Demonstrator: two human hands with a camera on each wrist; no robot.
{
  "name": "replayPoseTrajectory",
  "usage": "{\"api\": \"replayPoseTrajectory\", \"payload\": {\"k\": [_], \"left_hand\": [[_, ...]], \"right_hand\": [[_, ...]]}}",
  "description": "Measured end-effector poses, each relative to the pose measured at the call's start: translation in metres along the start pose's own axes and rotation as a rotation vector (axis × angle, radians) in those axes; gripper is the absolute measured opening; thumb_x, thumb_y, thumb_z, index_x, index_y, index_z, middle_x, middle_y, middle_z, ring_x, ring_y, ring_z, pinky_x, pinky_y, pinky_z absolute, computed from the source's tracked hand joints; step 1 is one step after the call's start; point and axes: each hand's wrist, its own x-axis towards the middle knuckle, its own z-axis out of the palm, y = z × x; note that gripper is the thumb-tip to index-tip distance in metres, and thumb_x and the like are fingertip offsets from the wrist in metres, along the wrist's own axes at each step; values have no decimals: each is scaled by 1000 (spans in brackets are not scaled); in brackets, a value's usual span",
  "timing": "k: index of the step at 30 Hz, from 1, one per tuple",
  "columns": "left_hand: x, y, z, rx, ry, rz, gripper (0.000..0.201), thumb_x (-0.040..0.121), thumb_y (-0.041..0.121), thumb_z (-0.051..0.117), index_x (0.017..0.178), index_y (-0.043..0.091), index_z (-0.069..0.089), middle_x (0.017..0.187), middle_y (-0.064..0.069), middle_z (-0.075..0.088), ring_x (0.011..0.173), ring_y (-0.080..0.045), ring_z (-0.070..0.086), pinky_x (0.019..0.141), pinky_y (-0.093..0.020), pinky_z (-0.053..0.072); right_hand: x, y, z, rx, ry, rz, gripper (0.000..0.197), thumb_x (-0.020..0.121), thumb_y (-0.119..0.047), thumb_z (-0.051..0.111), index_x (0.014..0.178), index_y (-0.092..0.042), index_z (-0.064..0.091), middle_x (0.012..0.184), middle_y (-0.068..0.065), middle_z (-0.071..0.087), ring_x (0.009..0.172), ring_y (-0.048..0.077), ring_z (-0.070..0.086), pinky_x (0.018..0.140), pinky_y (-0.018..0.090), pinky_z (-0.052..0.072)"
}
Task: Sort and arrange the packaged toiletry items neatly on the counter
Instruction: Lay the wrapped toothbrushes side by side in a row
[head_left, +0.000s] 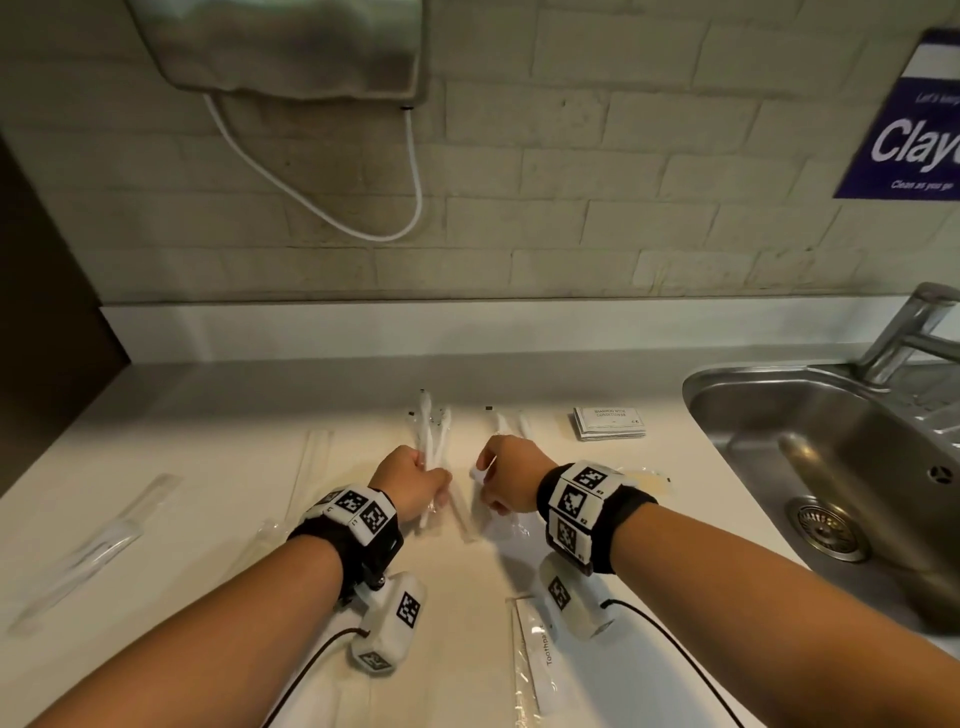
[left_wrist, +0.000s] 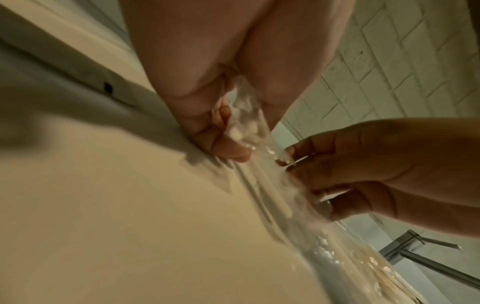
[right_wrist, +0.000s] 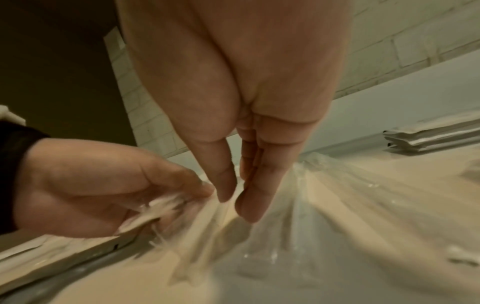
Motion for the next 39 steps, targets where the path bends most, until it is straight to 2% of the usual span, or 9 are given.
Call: {"api": "replayPoseTrajectory", "payload": {"k": [4, 9, 14, 19, 26, 30, 33, 36, 39], "left_hand": [[-4, 1, 1, -65, -40, -10, 10, 84, 10, 66, 92, 12, 60, 75, -14, 69, 64, -25, 60, 63, -36, 50], [-6, 6, -2, -107, -9, 3, 17, 85, 10, 66, 97, 12, 54, 84, -17, 72, 67, -24, 64, 64, -33, 53], [-1, -2, -13, 4, 40, -18, 27, 83, 29, 72, 96, 12, 56, 94, -11, 69, 83, -29, 70, 82, -47, 59], [-2, -2, -7, 74, 10, -16, 26, 88, 25, 71, 103, 10, 56, 84, -6, 68, 63, -20, 67, 50, -28, 54], [-2, -3, -4, 107, 7, -10, 35, 92, 37, 61, 70, 10, 62, 59, -7, 59, 50, -23, 52, 53, -27, 43], [1, -9, -15, 193, 44, 35, 41, 94, 42, 54, 85, 7, 72, 83, -10, 71, 83, -31, 66, 79, -35, 51], [5, -17, -22, -10, 108, 75, 32, 78, 53, 62, 87, 24, 74, 92, -7, 73, 100, -34, 69, 94, -44, 53], [5, -19, -30, -104, 198, 42, 50, 82, 45, 64, 127, 23, 62, 131, -9, 63, 116, -29, 62, 104, -44, 46], [6, -24, -33, 63, 185, 20, 57, 91, 37, 63, 143, 23, 44, 145, -3, 51, 114, -26, 62, 94, -34, 49]], "right_hand": [[0, -9, 11, 27, -21, -41, 54, 84, -31, 70, 130, -11, 47, 121, 9, 61, 99, 24, 63, 82, 30, 53], [4, -10, 10, 120, 16, -12, 58, 78, -11, 75, 126, -9, 41, 112, 14, 62, 82, 28, 65, 80, 41, 59], [4, -4, 5, 144, 56, 56, 58, 76, -13, 80, 121, -12, 44, 111, 13, 63, 77, 26, 67, 70, 34, 59], [1, -4, 5, 17, 49, 70, 62, 72, -27, 84, 122, -11, 51, 111, 11, 65, 88, 27, 70, 76, 34, 59], [-5, -7, 0, -182, 99, -25, 51, 86, -37, 68, 128, -12, 56, 132, 8, 51, 109, 24, 60, 93, 32, 48], [-5, -16, 7, -219, 100, -143, 47, 89, -39, 63, 130, -17, 55, 130, 6, 50, 108, 23, 58, 92, 33, 49], [-5, -22, 15, -254, 57, -163, 50, 87, -45, 63, 128, -17, 55, 124, 5, 58, 106, 23, 60, 90, 35, 50], [-5, -29, 19, -197, 48, -113, 54, 84, -50, 65, 124, -15, 55, 114, 6, 65, 98, 23, 63, 84, 33, 52], [-1, -41, 21, -195, 80, -81, 58, 85, -47, 65, 127, -10, 51, 115, 9, 64, 98, 24, 64, 79, 32, 53]]}}
